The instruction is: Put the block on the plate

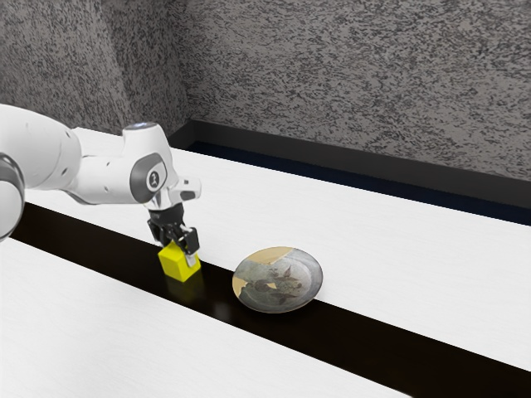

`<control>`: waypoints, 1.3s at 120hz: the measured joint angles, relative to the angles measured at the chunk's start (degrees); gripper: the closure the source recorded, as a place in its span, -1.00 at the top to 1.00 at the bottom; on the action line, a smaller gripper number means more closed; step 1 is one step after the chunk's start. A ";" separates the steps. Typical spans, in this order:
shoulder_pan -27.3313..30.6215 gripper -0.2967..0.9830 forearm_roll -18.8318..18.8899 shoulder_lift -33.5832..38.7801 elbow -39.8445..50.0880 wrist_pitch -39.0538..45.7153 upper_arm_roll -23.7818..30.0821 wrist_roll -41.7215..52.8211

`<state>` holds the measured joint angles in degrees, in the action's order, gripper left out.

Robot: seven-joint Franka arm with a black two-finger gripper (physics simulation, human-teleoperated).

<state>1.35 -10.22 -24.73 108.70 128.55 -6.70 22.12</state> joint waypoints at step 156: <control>-9.96 0.49 5.88 7.99 -7.40 -2.88 9.96 -1.37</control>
<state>-8.61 -4.34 -16.74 101.30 125.67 3.26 20.75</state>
